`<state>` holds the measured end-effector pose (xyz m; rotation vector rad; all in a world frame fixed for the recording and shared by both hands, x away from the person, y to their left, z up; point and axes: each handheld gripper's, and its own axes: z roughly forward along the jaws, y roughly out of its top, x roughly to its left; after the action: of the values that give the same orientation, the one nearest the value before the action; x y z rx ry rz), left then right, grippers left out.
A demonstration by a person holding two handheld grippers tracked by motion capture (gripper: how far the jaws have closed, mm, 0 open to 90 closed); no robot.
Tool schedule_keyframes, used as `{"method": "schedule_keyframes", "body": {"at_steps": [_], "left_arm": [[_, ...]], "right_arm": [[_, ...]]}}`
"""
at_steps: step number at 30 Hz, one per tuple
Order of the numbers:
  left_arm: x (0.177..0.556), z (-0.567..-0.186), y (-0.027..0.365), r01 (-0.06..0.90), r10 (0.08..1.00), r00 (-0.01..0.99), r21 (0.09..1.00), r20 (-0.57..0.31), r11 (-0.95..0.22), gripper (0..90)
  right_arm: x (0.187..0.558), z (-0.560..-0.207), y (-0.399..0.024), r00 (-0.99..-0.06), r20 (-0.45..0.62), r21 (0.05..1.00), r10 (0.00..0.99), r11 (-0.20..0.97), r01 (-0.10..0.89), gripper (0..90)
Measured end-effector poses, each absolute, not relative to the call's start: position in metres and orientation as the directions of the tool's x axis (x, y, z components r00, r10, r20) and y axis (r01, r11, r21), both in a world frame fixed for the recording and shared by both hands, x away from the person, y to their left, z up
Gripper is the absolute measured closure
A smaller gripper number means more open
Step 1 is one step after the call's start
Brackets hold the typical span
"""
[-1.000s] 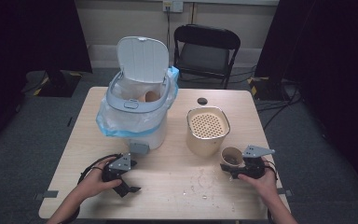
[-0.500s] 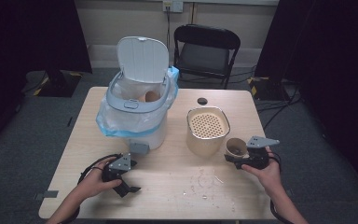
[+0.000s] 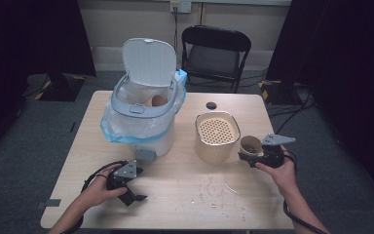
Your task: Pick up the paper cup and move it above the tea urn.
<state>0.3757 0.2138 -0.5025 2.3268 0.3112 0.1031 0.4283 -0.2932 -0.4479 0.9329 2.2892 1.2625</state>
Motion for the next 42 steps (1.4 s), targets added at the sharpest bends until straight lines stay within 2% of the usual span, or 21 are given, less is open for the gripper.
{"method": "schedule_keyframes", "body": {"at_steps": [23,35,42], "left_arm": [[0.376,-0.502,0.214,0.192,0.255,0.967,0.714,-0.020,-0.673,0.0],[0.376,-0.502,0.214,0.192,0.255,0.967,0.714,-0.020,-0.673,0.0],[0.376,-0.503,0.214,0.192,0.257,0.966,0.718,-0.019,-0.669,0.0]], "right_arm": [[0.465,-0.423,-0.303,-0.670,-0.060,0.849,0.740,0.390,0.356,31.2],[0.486,-0.410,-0.299,-0.654,-0.149,0.839,0.741,0.445,0.314,31.2],[0.496,-0.407,-0.298,-0.646,-0.165,0.843,0.745,0.447,0.300,31.3]]}}
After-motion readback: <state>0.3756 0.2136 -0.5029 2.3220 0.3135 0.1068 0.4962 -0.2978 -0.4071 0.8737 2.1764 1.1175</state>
